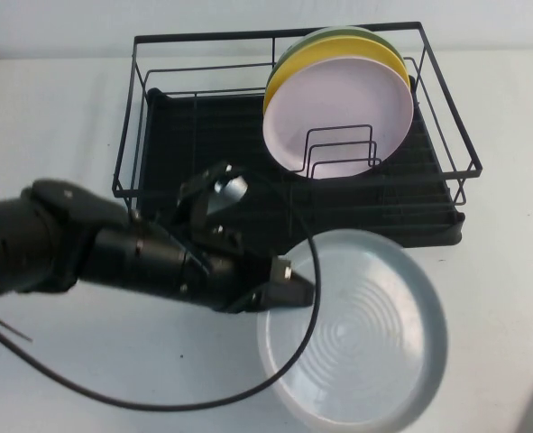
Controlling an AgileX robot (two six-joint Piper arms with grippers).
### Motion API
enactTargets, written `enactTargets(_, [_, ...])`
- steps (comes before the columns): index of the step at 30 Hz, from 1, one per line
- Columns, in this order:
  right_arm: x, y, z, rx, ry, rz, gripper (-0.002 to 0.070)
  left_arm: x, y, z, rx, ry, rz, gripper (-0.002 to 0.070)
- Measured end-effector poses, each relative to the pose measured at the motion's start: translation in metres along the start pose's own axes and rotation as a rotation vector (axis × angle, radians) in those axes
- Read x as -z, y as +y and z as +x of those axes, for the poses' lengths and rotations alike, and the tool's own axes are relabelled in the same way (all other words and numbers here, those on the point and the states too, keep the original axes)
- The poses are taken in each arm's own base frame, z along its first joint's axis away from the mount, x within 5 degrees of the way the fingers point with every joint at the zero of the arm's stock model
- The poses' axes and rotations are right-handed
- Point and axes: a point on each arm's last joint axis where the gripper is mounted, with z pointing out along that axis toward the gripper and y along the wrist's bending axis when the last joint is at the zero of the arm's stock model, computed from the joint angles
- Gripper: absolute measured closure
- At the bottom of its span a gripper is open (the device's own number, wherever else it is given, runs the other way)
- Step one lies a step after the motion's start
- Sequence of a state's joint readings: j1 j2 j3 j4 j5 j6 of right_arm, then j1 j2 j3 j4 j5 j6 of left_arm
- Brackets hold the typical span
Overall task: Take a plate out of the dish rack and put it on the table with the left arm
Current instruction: Place the plate from the table
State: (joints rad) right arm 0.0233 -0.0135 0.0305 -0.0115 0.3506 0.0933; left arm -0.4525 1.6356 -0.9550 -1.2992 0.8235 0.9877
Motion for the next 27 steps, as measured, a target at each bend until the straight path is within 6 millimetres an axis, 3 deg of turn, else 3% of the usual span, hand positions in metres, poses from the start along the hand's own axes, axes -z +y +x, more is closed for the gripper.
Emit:
enactTargets(3, [0.0, 0.0, 0.0, 0.0, 0.0, 0.0, 0.0697, -0.006, 0.022, 0.026, 0.07, -0.003, -0.115, 0.059])
enactTargets(6, [0.0, 0.0, 0.0, 0.0, 0.0, 0.0, 0.0697, -0.007, 0.036, 0.039, 0.102, -0.026, -0.207, 0.059])
enactTargets(11, [0.0, 0.0, 0.0, 0.0, 0.0, 0.0, 0.0697, -0.005, 0.045, 0.038, 0.172, -0.096, -0.265, 0.0591])
enactTargets(19, [0.0, 0.0, 0.0, 0.0, 0.0, 0.0, 0.0696, -0.002, 0.08, 0.039, 0.247, -0.116, -0.303, 0.0578])
enactTargets(22, [0.0, 0.0, 0.0, 0.0, 0.0, 0.0, 0.0697, -0.001, 0.088, 0.04, 0.201, -0.106, -0.333, 0.0503])
enactTargets(27, [0.0, 0.0, 0.0, 0.0, 0.0, 0.0, 0.0697, 0.001, 0.096, 0.042, 0.072, -0.059, -0.41, 0.0311])
